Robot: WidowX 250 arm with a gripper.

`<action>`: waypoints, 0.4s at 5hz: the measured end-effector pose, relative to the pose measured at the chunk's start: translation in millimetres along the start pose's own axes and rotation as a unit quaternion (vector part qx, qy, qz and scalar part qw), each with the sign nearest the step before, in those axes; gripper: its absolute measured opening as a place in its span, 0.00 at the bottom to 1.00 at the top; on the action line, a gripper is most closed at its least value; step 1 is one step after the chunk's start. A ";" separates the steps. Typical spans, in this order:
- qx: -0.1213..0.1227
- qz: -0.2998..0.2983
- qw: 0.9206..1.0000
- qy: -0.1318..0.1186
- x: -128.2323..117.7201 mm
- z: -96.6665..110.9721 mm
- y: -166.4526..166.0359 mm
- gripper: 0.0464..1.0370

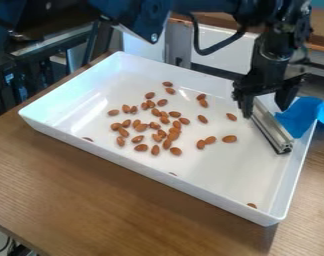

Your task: Sweep into pile

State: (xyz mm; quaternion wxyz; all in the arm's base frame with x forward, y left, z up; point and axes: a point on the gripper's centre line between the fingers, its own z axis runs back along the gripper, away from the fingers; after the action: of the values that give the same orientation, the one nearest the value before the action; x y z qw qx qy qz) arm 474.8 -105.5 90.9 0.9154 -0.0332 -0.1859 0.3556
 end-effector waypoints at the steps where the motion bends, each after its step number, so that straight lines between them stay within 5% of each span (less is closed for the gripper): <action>1: 0.007 0.000 1.000 -0.005 -0.3 -8.1 2.6 0.96; 2: 0.011 0.000 1.000 -0.006 -1.0 -12.1 4.0 0.93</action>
State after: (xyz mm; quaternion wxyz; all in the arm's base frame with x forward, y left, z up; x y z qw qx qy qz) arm 476.0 -102.2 78.6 0.9145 -0.0209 -0.1871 0.3580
